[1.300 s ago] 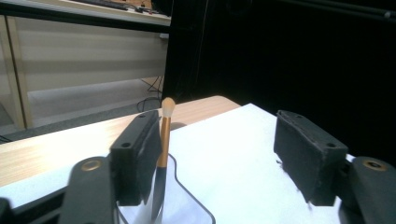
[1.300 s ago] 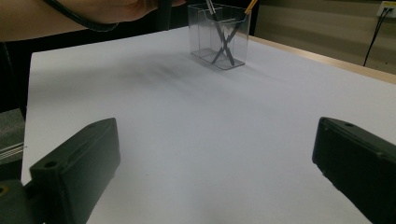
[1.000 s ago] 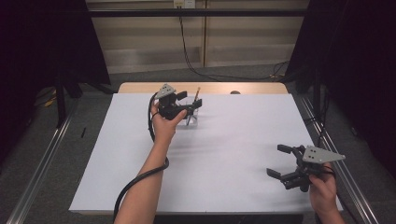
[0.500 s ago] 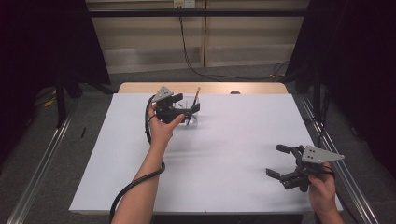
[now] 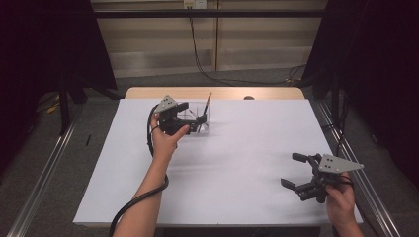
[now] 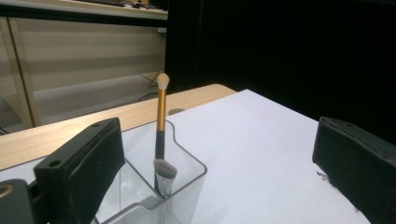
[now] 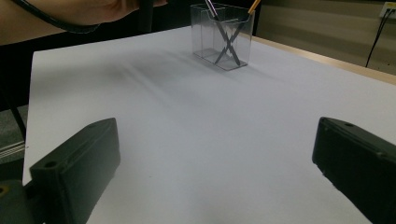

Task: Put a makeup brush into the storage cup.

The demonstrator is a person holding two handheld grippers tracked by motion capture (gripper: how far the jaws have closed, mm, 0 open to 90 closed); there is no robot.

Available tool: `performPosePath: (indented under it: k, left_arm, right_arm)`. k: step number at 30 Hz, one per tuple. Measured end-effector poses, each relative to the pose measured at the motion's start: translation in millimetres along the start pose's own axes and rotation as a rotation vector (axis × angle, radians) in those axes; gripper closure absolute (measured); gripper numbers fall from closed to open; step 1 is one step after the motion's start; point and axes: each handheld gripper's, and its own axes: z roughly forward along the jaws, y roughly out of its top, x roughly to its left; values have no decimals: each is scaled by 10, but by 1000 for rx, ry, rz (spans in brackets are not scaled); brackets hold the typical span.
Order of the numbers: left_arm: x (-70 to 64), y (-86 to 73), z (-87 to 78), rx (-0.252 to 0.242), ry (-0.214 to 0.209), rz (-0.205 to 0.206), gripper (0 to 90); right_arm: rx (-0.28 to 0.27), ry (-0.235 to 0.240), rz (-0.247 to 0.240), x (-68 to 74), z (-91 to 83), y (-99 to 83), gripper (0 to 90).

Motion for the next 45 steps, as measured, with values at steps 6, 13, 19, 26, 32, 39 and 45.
performPosePath:
  k: [6, 13, 19, 26, 32, 39, 45]
  left_arm:
    - [-36, -34, -55, 0, -16, 7, 21]
    - [-84, -88, -120, -6, -24, 14, 19]
    - [-119, -137, -170, -8, -40, 22, 15]
    - [-131, -206, -233, -5, -50, 26, 11]
    - [-135, -267, -315, 3, -61, 44, 4]
    - [-149, -330, -399, -5, -75, 44, 1]
    - [-154, -376, -466, -9, -82, 55, 1]
  right_arm:
    - [-1, -2, 0, 3, 0, -3, 7]
    - [-4, -7, 4, 6, -7, -9, 7]
    - [-1, -7, 6, 8, -8, -16, 7]
    - [-2, -8, 5, 9, -5, -17, 7]
    - [-1, -11, 6, 5, -4, -21, 7]
    - [-1, -10, 8, 5, 2, -22, 7]
    - [1, -13, 8, 6, 9, -24, 7]
